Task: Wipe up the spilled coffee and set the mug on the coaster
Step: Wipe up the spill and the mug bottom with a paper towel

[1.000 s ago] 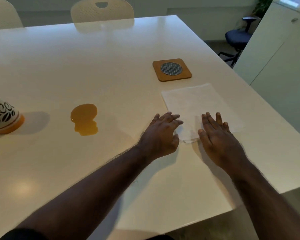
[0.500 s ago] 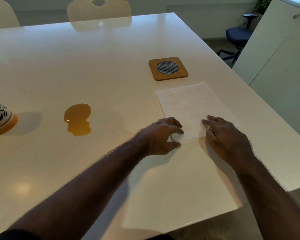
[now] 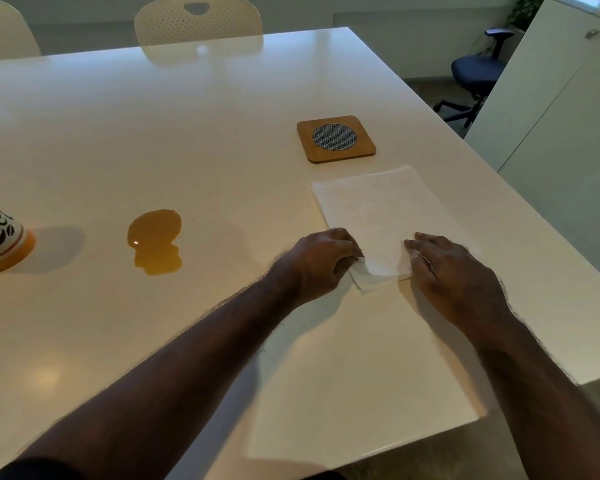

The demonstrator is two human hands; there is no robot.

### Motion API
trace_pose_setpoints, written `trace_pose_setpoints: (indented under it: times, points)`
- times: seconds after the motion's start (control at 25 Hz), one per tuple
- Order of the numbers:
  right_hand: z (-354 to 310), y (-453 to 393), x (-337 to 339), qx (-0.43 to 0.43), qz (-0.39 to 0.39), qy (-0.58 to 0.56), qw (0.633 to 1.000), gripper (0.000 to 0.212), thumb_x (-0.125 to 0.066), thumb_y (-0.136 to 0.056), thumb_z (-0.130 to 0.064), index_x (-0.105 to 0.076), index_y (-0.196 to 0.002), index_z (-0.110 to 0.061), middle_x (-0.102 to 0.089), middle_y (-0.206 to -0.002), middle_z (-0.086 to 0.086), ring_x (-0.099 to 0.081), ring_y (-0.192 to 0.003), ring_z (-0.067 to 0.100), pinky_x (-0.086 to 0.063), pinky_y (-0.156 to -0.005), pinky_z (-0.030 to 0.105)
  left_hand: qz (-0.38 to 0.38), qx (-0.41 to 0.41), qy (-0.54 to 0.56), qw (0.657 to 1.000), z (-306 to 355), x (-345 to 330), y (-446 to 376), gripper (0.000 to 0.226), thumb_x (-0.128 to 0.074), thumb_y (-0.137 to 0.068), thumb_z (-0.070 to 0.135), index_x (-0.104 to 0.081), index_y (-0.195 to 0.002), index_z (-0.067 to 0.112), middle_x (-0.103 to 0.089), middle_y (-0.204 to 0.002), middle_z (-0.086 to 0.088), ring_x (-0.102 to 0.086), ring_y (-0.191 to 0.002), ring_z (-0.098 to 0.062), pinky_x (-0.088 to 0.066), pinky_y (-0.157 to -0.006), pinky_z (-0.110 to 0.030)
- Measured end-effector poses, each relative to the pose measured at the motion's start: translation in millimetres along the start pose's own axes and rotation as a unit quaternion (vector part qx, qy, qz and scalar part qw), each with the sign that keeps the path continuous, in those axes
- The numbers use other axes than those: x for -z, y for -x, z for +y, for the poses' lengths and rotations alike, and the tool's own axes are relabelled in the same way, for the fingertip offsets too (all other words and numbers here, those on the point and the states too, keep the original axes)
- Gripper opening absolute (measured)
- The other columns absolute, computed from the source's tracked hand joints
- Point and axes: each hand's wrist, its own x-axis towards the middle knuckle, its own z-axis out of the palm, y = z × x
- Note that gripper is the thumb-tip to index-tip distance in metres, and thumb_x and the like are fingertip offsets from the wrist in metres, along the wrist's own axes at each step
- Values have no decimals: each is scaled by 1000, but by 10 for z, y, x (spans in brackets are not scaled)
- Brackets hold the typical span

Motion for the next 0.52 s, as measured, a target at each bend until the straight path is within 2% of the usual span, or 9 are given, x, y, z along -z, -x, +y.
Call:
trace_pose_setpoints:
  times: [0.16,0.24,0.32,0.4,0.44,0.52]
  points:
    - [4,-18,87,66,-34,-22,997,69,-26,-91,-69,-48,-141,-27,-47,-147,-3,-44,-134,19,-38,-108,48,86,25,47,995,60,56,-122,19,-58,-93,11,-72,-106,8,-73,-100,-5,-66,-84,-13,-52,-75,-19]
    - [-6,-44,108,107,-45,-6,993,77,-33,-84,-76,-45,-142,-28,-46,-148,-5,-42,-136,19,-30,-113,52,123,41,66,989,96,91,-179,20,-57,-93,10,-72,-106,8,-73,-99,-5,-66,-83,-12,-55,-76,-24]
    - [-15,-68,92,128,8,-1,992,63,-47,-85,-64,-51,-138,-29,-54,-141,-6,-50,-130,19,-38,-108,46,156,46,88,983,139,121,-212,20,-58,-92,9,-72,-106,7,-73,-99,-4,-66,-84,-12,-56,-77,-25]
    - [-17,-106,93,127,99,-24,987,38,-59,-91,-39,-61,-128,-31,-66,-126,-6,-62,-112,19,-46,-89,31,182,36,109,977,181,139,-223,19,-59,-91,9,-73,-105,7,-73,-98,-4,-66,-85,-12,-56,-77,-26]
    - [-15,-129,105,119,136,-37,983,31,-60,-91,-31,-65,-122,-32,-70,-118,-8,-66,-103,18,-47,-81,26,189,31,121,974,198,148,-219,19,-60,-91,9,-72,-105,8,-73,-100,-3,-66,-87,-12,-57,-77,-27]
    - [-17,-196,152,110,172,-52,977,27,-60,-91,-26,-68,-116,-32,-73,-112,-9,-69,-96,16,-50,-79,24,188,30,148,971,225,163,-200,23,-61,-92,13,-69,-113,11,-69,-110,-3,-65,-95,-12,-57,-80,-27]
